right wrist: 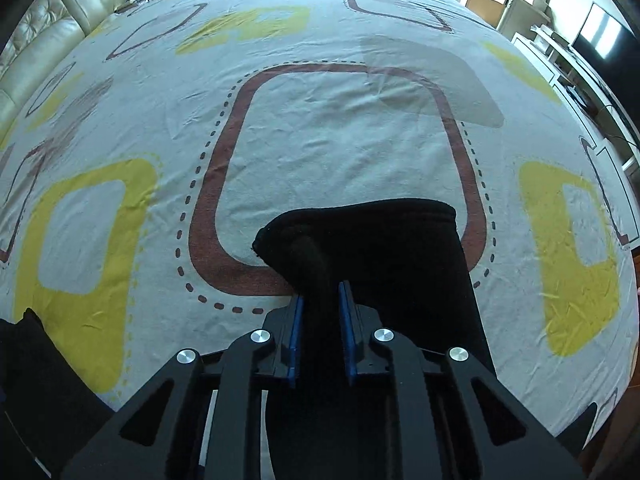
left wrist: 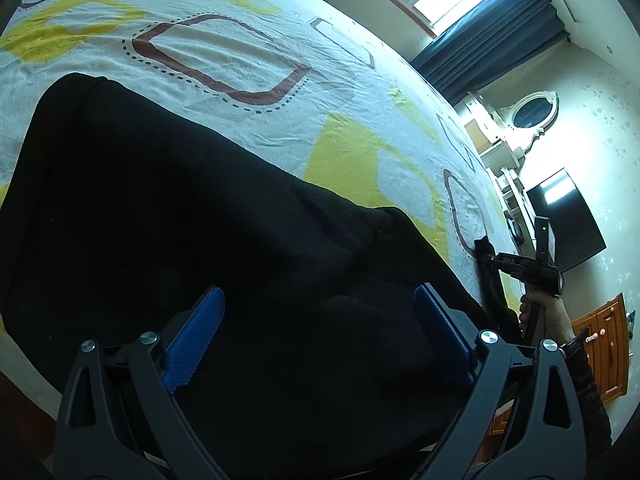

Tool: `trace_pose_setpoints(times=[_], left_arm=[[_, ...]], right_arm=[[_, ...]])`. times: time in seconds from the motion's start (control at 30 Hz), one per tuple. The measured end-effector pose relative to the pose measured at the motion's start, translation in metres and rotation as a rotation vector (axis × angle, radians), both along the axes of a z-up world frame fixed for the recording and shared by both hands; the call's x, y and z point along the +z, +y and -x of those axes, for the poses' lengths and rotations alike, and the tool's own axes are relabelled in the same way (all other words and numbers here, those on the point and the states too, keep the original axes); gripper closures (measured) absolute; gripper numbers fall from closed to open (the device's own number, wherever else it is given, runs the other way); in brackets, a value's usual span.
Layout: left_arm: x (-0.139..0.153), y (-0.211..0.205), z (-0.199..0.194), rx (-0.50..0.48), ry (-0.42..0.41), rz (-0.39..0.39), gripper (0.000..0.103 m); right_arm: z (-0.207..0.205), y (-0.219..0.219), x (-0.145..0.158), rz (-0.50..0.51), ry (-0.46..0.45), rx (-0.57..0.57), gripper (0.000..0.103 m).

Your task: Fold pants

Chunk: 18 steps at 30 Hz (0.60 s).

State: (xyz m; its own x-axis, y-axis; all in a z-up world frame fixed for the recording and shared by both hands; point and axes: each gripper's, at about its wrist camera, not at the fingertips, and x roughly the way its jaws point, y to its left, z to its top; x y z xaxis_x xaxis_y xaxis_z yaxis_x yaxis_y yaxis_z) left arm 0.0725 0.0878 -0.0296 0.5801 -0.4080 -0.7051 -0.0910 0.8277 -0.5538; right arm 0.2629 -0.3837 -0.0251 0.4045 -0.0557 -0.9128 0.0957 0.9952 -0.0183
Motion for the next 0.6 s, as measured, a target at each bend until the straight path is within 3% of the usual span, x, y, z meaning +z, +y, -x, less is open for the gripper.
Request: trace_pose_setpoints(times=[0.2,0.33,0.4,0.5,0.6], left_arm=[[0.001,0.0,0.004,0.025,0.008,0.002,0.008],[0.003,-0.003,0.005,0.031,0.011,-0.02,0.008],[0.005,-0.007,0.007,0.031,0.008,-0.033,0.008],[0.004,-0.012,0.008,0.03,-0.003,-0.067,0.007],[0.002,-0.017,0.007,0.019,-0.012,-0.109,0.007]], right_arm=[[0.082,-0.065,0.06,-0.118,-0.228,-0.066,0.089],[0.158,-0.135,0.082,-0.158,-0.343,-0.189,0.093],[0.189,-0.173,0.075,-0.183,-0.351,-0.267,0.093],[0.217,-0.214,0.049,-0.3,-0.318,-0.365,0.092],[0.213,-0.201,0.043,-0.321,-0.299,-0.296,0.091]])
